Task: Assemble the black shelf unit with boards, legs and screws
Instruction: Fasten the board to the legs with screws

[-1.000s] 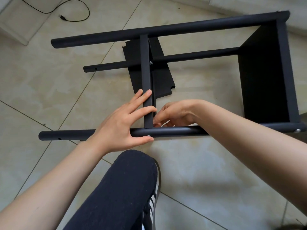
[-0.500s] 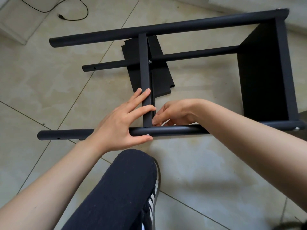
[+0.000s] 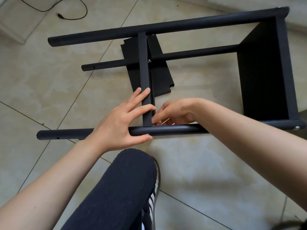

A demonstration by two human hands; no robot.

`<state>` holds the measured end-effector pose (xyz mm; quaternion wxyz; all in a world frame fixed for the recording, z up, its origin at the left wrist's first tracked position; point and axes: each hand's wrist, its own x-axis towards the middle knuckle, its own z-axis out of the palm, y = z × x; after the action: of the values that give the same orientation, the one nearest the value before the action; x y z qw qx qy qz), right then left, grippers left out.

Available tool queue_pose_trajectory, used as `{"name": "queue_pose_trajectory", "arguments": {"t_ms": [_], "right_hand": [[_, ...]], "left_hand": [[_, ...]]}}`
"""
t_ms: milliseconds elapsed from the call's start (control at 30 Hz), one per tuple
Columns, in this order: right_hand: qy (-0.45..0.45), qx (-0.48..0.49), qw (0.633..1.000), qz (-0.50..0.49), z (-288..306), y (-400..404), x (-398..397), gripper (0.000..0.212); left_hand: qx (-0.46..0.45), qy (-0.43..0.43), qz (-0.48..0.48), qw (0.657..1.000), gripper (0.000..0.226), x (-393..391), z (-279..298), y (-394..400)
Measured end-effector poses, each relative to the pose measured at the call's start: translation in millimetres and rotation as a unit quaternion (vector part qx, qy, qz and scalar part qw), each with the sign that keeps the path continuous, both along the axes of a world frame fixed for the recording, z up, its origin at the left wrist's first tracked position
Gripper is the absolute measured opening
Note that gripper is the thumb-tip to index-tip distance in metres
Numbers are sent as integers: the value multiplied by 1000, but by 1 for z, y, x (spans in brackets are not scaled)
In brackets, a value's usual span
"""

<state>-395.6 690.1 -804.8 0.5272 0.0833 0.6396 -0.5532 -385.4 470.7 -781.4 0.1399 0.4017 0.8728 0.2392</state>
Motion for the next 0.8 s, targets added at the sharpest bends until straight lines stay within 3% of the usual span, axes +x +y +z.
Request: {"name": "queue_pose_trajectory", "arguments": {"t_ms": [133,333,467,800], "right_hand": [[3,-2,1000,-12,-1,-8,2,31],[-7,-14,1000,6,2,1,0,26],[0,-3,1000,6,0,-2,1,39],[-23,-2,1000,12,2,3,-1,36]], "left_hand": [[0,0,-1,1000,69,0,-1,0],[2,-1,-1,1000,68,0,-1,0],[4,2,-3,1000,68,0,-2,0],[9,3,-3,1000,68,0,-2,0]]}}
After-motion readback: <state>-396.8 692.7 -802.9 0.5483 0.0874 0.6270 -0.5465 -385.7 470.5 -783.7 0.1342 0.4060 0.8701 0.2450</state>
